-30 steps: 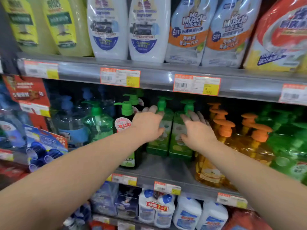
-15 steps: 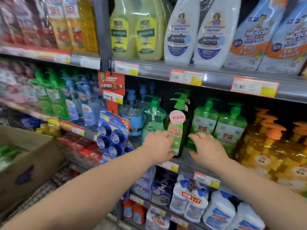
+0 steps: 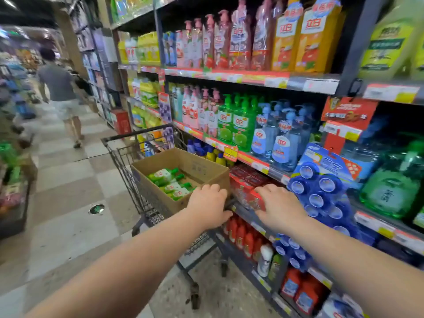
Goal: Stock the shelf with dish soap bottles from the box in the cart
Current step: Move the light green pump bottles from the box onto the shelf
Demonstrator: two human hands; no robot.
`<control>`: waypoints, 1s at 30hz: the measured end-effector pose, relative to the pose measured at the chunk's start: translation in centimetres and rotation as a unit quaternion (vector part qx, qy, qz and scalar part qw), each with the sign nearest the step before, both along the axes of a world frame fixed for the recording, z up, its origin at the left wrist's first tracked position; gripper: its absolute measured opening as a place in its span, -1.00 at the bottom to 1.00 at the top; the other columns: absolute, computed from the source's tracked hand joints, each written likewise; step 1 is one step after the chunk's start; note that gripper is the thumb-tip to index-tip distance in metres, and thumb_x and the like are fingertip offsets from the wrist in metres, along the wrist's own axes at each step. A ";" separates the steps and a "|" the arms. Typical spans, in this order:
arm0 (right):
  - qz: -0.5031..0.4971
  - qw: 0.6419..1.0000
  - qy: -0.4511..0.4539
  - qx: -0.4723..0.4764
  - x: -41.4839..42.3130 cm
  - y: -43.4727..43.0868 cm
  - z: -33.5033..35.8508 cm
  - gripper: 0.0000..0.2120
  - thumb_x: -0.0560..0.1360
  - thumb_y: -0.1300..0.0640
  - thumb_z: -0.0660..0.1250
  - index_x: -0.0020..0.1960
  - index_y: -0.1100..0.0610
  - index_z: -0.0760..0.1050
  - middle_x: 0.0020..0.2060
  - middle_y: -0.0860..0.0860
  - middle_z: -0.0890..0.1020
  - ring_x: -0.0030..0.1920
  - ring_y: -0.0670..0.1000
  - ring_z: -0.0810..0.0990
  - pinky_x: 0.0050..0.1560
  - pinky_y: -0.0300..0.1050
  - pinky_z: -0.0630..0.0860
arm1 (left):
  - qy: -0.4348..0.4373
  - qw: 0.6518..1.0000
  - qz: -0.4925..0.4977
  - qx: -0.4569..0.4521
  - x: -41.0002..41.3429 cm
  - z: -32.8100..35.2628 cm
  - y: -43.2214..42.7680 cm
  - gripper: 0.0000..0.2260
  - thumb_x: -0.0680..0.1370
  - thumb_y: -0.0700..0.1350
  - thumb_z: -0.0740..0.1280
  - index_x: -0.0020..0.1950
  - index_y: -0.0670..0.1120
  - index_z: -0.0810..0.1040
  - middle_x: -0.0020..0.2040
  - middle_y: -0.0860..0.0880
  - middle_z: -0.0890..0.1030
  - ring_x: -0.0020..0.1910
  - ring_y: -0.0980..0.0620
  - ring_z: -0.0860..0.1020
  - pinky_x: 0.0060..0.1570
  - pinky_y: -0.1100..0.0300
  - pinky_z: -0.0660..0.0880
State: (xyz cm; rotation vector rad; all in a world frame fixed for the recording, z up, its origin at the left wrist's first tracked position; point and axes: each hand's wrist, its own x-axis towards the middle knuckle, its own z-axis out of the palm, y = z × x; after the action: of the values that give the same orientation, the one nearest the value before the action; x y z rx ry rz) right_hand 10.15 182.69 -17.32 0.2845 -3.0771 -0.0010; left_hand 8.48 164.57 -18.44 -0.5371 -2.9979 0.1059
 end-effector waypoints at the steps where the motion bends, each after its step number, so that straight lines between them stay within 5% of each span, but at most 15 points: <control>1: 0.009 1.000 -0.005 0.000 -0.1 -1.7 -0.2 -0.43 0.51 -0.08 0.24 0.47 0.01 0.21 0.37 0.04 0.37 0.35 0.16 0.37 0.29 0.04 0.37 | -0.007 1.000 0.017 -0.002 0.2 -0.2 -1.7 -0.50 0.51 0.20 0.23 0.31 -0.09 0.38 0.24 -0.12 0.45 0.26 -0.18 0.41 0.19 -0.03 0.37; 14: 0.165 0.985 -0.024 0.033 -9.5 -21.8 -0.6 -0.43 0.52 -0.10 0.22 0.47 0.01 0.19 0.38 0.04 0.36 0.38 0.14 0.35 0.36 0.07 0.33 | -0.029 0.979 0.196 0.044 -2.6 -1.1 -21.0 -0.52 0.52 0.19 0.22 0.32 -0.08 0.36 0.24 -0.10 0.44 0.28 -0.14 0.40 0.23 -0.03 0.35; 30: 0.196 0.978 -0.074 0.009 -35.3 -30.8 -2.7 -0.42 0.53 -0.08 0.23 0.49 0.00 0.17 0.41 0.03 0.35 0.40 0.13 0.33 0.37 0.07 0.31 | -0.048 0.967 0.247 0.034 -26.4 -1.2 -29.9 -0.53 0.52 0.16 0.23 0.35 -0.05 0.35 0.31 -0.07 0.42 0.32 -0.10 0.37 0.29 -0.01 0.32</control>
State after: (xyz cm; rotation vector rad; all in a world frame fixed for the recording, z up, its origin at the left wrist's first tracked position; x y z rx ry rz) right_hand -25.18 151.88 -19.98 0.9245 -3.1052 0.0081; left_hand -17.93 134.66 -19.61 0.2264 -3.1428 0.0104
